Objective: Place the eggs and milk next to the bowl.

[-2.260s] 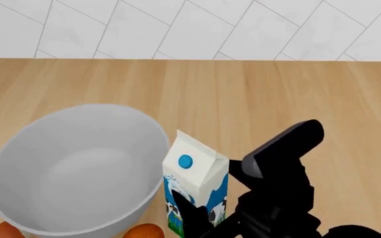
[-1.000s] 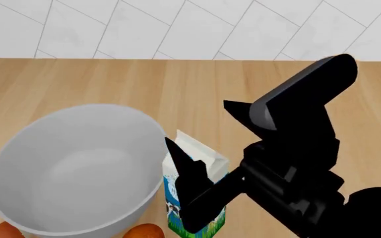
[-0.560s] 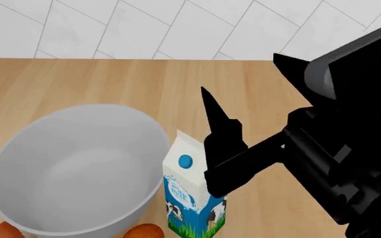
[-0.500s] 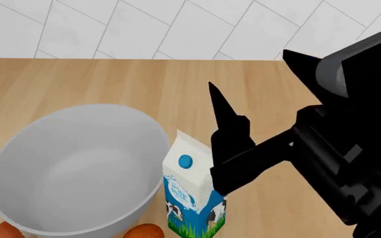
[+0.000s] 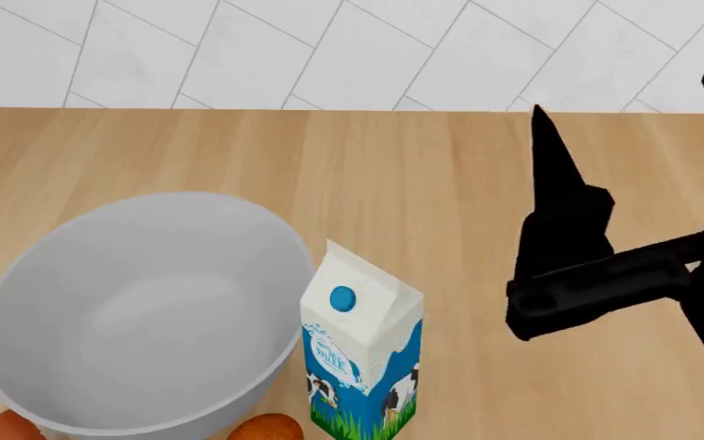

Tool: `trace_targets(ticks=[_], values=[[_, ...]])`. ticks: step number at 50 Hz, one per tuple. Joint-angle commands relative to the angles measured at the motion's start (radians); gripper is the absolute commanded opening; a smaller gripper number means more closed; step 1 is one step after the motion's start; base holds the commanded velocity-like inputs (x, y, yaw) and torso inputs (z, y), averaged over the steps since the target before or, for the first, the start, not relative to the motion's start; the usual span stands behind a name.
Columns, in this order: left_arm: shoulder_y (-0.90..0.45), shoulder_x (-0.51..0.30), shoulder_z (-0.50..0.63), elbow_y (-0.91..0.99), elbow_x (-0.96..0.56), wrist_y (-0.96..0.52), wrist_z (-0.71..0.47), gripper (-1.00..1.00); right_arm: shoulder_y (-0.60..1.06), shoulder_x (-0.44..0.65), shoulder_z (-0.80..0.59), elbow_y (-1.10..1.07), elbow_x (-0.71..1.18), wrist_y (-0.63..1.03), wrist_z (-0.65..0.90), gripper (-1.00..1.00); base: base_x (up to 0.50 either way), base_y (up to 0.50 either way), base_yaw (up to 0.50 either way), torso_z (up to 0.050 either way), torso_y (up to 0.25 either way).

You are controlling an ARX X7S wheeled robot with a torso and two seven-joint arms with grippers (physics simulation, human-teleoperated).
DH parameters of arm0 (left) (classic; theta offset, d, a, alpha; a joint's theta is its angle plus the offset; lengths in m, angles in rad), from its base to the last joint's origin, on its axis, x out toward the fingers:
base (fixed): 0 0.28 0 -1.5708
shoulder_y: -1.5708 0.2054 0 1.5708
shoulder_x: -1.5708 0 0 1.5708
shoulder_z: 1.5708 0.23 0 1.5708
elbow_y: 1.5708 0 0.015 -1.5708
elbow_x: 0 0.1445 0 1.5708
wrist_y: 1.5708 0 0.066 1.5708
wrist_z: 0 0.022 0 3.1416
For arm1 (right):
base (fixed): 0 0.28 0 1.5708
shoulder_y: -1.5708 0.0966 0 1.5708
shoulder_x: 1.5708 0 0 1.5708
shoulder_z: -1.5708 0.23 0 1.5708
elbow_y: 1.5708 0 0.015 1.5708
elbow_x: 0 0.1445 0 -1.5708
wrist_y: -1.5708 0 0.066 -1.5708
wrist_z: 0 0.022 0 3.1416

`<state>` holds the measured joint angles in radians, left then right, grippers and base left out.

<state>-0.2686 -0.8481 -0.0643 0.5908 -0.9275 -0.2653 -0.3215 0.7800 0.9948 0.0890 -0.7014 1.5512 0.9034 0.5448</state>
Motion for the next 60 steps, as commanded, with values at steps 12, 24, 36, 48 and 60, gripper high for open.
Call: trace_targets(ticks=[12, 24, 36, 48, 60], values=[[0.119, -0.065, -0.129, 0.028, -0.033, 0.013, -0.008, 1.0, -0.227, 0.123, 0.355, -0.085, 0.148, -0.027, 0.163, 1.0, 0.0, 0.0, 0.0, 0.0, 0.0], [0.219, -0.085, -0.245, 0.05, -0.048, 0.029, -0.013, 1.0, -0.402, 0.103, 0.7, -0.13, 0.264, 0.08, 0.206, 1.0, 0.0, 0.0, 0.0, 0.0, 0.0], [0.308, -0.077, -0.357, 0.075, -0.053, 0.027, -0.056, 1.0, -0.468, 0.088, 0.863, -0.145, 0.347, 0.141, 0.237, 1.0, 0.0, 0.0, 0.0, 0.0, 0.0], [0.395, -0.055, -0.493, 0.111, -0.048, 0.004, -0.133, 1.0, -0.469, 0.077, 0.864, -0.153, 0.35, 0.137, 0.235, 1.0, 0.0, 0.0, 0.0, 0.0, 0.0], [0.434, -0.046, -0.612, 0.066, -0.061, -0.005, -0.135, 1.0, -0.449, 0.108, 0.834, -0.15, 0.361, 0.103, 0.255, 1.0, 0.0, 0.0, 0.0, 0.0, 0.0]])
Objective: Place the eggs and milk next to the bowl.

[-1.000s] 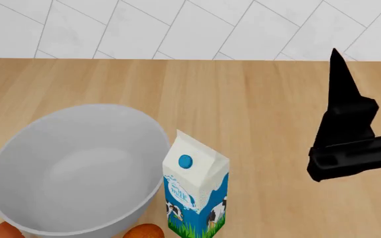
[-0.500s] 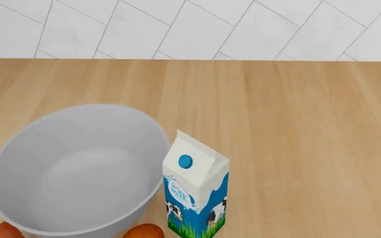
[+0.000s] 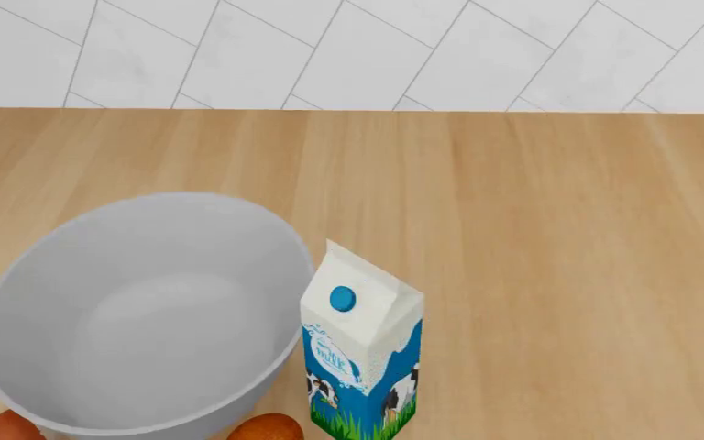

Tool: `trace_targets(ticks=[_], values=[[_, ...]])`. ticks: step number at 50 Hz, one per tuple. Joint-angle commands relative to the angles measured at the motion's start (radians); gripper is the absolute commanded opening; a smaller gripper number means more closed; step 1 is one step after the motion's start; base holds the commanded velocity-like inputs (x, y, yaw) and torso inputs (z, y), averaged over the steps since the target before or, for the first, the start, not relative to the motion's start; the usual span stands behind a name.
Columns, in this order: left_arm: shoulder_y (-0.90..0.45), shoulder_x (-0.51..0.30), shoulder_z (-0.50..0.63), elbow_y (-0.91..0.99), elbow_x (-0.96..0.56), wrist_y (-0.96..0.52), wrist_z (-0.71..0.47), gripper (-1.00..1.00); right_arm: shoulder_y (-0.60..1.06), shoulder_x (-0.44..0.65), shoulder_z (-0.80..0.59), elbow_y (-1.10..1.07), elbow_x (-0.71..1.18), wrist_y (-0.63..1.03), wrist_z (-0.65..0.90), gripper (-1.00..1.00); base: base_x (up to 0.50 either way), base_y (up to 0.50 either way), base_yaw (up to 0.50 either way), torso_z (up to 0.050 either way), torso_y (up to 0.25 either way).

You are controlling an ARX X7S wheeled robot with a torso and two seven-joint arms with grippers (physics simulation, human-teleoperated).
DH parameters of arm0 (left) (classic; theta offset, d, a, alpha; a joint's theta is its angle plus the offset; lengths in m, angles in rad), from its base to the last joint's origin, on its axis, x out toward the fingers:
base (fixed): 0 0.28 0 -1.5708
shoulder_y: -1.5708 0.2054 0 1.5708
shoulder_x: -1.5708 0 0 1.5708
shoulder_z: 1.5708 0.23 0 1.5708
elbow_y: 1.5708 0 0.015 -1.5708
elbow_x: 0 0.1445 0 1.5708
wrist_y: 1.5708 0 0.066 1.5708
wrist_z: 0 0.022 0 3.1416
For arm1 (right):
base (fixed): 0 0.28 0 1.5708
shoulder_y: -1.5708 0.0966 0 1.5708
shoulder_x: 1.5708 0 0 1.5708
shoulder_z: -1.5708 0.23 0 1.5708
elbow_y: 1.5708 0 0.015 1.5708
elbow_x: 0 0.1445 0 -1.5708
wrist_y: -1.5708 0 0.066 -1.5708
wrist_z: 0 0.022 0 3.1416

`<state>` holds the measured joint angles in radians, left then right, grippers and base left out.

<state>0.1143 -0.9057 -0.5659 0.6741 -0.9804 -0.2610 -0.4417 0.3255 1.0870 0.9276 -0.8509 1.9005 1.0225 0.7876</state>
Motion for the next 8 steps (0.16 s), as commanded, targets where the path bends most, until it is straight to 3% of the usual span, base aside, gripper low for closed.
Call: trace_targets(ticks=[1, 8], values=[[0.055, 0.014, -0.118, -0.019, -0.009, -0.01, -0.013, 1.0, 0.008, 0.019, -0.01, 0.001, 0.01, -0.02, 0.013, 1.0, 0.0, 0.0, 0.0, 0.0, 0.0], [0.085, 0.03, -0.184, -0.031, -0.014, -0.013, -0.005, 1.0, 0.033, 0.055, -0.046, 0.004, 0.016, -0.058, 0.033, 1.0, 0.0, 0.0, 0.0, 0.0, 0.0]])
